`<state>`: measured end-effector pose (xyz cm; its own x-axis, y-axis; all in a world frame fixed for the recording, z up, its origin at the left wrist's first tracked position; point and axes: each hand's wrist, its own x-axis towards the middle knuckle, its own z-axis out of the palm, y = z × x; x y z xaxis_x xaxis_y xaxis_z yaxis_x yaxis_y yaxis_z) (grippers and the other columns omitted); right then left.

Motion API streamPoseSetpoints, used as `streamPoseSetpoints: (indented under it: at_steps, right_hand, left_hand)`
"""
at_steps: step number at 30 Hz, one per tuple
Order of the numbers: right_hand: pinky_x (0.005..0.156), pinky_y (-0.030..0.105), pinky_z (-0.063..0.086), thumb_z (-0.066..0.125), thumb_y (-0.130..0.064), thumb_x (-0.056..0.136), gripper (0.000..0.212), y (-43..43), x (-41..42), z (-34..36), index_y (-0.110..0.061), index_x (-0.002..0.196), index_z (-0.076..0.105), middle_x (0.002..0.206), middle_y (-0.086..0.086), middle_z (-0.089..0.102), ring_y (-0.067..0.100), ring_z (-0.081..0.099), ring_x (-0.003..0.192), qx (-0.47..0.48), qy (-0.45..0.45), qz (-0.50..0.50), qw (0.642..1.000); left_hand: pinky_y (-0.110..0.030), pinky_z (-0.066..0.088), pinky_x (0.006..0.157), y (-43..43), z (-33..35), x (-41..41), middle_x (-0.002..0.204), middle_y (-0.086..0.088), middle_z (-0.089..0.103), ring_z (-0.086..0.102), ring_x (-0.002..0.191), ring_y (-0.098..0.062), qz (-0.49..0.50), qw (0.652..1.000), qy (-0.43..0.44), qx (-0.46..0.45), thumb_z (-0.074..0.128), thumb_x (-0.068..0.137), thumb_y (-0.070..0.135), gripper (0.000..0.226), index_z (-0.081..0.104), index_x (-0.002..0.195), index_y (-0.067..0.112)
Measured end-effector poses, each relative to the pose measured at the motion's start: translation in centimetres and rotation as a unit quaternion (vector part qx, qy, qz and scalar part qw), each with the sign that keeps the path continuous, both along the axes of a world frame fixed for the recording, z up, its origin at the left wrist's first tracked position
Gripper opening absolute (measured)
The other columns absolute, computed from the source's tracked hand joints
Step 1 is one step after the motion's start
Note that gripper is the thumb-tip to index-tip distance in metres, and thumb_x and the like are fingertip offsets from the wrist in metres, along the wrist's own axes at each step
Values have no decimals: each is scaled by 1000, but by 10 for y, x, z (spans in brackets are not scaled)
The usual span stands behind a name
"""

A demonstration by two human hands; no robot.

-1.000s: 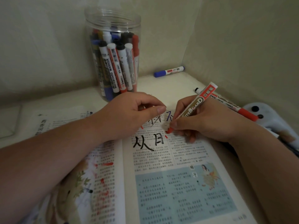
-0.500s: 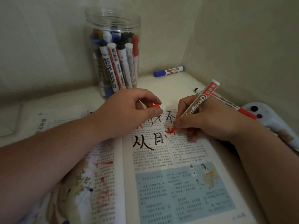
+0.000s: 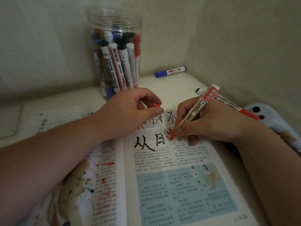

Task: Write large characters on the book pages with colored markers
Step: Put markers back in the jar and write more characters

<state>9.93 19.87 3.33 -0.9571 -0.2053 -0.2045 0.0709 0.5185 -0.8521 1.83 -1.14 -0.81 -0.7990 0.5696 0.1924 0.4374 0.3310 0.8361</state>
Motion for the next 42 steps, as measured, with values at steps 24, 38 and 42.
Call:
streamPoseSetpoints:
  at_steps: [24, 38, 42]
  right_hand:
    - [42, 21, 34, 63, 4, 74, 3, 5, -8, -1, 3, 77, 62, 54, 10, 51, 12, 38, 42, -264, 121, -69, 954]
    - [57, 27, 43, 68, -38, 83, 24, -8, -1, -4, -15, 78, 65, 66, 2, 61, 11, 53, 57, -61, 255, -45, 964]
    - [61, 41, 52, 70, -39, 91, 22, -16, -3, -8, -20, 79, 68, 72, 1, 68, 18, 61, 64, 91, 235, -38, 967]
  left_hand:
    - [-14, 44, 67, -3, 14, 11, 86, 18, 64, 59, 76, -8, -82, 992, 90, -34, 73, 76, 52, 23, 72, 96, 42]
    - [-37, 58, 81, 1, 16, 13, 93, 23, 72, 68, 87, -4, -120, 987, 32, -100, 76, 80, 48, 15, 69, 94, 47]
    - [-48, 56, 73, 0, 14, 12, 85, 10, 74, 69, 78, -18, -125, 988, 39, -83, 75, 81, 47, 10, 71, 89, 45]
